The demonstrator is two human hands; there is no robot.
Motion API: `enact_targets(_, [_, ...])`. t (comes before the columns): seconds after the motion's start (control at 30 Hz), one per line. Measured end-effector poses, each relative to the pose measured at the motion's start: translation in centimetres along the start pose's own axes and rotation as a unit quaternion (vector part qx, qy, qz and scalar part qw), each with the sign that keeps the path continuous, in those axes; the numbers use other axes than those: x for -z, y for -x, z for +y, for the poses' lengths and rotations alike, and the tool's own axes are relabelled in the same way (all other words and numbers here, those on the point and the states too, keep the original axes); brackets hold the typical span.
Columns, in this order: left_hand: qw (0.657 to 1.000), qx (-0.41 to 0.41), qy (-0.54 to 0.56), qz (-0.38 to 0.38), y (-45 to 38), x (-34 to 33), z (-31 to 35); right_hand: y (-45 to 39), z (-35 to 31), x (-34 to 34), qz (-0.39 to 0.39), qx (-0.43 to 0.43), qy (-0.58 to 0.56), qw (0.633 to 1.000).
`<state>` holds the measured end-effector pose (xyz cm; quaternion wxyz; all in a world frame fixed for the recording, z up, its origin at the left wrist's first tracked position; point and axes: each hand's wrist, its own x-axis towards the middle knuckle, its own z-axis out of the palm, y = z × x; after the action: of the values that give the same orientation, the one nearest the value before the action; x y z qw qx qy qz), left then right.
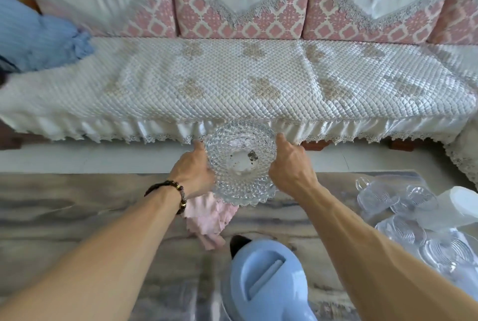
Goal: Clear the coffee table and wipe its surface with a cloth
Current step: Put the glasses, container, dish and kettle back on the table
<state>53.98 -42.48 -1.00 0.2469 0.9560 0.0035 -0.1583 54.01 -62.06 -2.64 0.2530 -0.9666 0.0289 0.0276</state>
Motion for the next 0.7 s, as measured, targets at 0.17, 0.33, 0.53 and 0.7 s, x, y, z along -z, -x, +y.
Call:
enact_targets(0.17, [0.995,0.091,0.026,0.04,6.5,4.7,-9.2,3.3,-10.1,-4.0,-0.059,0.07,0.028,0.995])
enact_targets(0.33, [0.988,0.146,0.01,0.056,13.3,4.3,-18.3,8.4,-15.3,-11.7,-0.087,0.051,0.109,0.989])
enact_targets(0.53, [0.979,0.2,0.027,0.029,19.7,-2.1,-26.1,15.2,-15.8,-19.9,-0.186,0.107,0.063,0.975])
enact_targets(0.7, [0.976,0.208,0.069,-0.007,22.1,-7.9,-29.8,19.4,-14.5,-24.9,-0.209,0.079,0.065,0.973])
